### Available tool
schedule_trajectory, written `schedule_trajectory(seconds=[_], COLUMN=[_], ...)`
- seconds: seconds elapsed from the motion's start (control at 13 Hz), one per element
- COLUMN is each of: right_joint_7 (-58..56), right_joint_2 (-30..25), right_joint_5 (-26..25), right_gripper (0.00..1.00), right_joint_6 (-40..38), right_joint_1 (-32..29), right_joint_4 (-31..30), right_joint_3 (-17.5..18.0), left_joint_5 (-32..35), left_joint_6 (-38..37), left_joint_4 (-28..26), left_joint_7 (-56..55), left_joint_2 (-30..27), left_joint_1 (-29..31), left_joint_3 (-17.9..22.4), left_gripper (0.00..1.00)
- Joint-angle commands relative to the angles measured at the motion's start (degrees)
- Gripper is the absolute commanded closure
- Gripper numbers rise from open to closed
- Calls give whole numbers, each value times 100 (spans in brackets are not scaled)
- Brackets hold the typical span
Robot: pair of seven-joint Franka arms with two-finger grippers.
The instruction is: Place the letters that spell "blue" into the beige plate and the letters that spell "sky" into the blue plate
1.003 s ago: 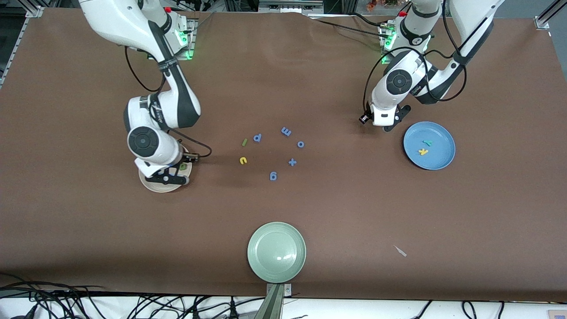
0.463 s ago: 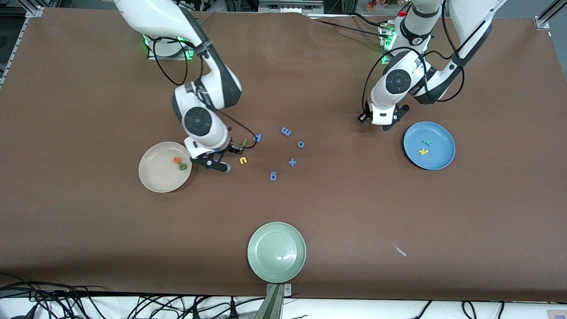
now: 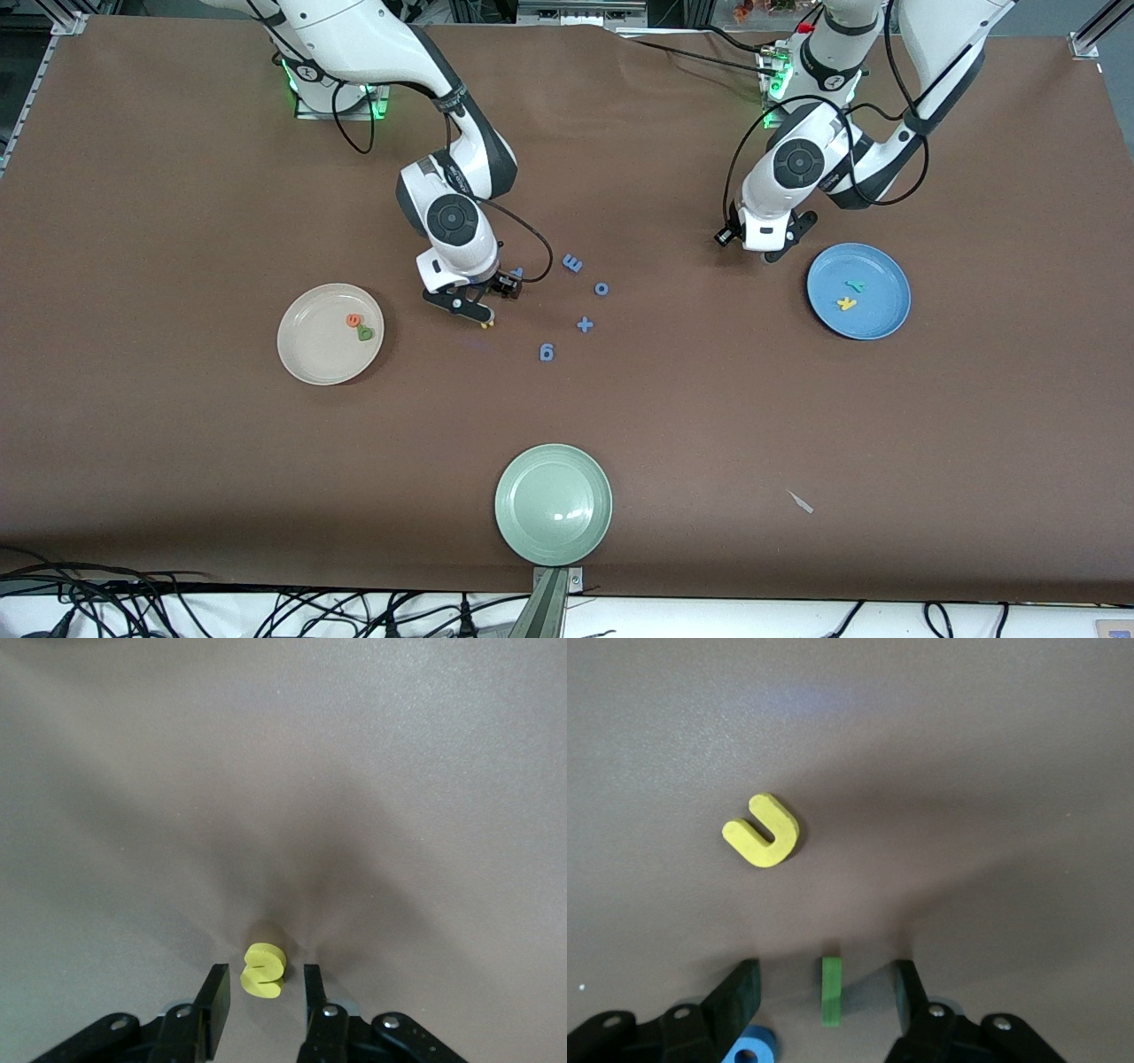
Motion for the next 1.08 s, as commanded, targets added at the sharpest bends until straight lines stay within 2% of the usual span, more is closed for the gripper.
schedule_trajectory(seconds=[0.0, 0.23, 0.62, 0.85, 1.0], right_joint_7=[31, 31, -66, -118, -276], right_joint_2=[-170, -258, -513, -549, -583], right_joint_5=[93, 93, 84, 67, 67], right_gripper=[31, 44, 74, 81, 85], right_joint_6=[-6, -85, -111, -217, -217], right_joint_1=[54, 54, 45, 45, 45], right_joint_4=[-229, -273, -581, -546, -537], right_joint_3=[-40, -40, -40, -75, -119], left_joint_5=[245, 262, 402, 438, 430], left_joint_6=[67, 67, 76, 76, 76], left_joint_4=[-28, -28, -28, -19, -19], left_joint_7=[-94, -94, -103, -103, -112], left_joint_2=[40, 76, 137, 208, 208], left_joint_1=[26, 34, 78, 78, 78], left_joint_3=[29, 38, 64, 81, 82], left_gripper=[59, 59, 60, 60, 66])
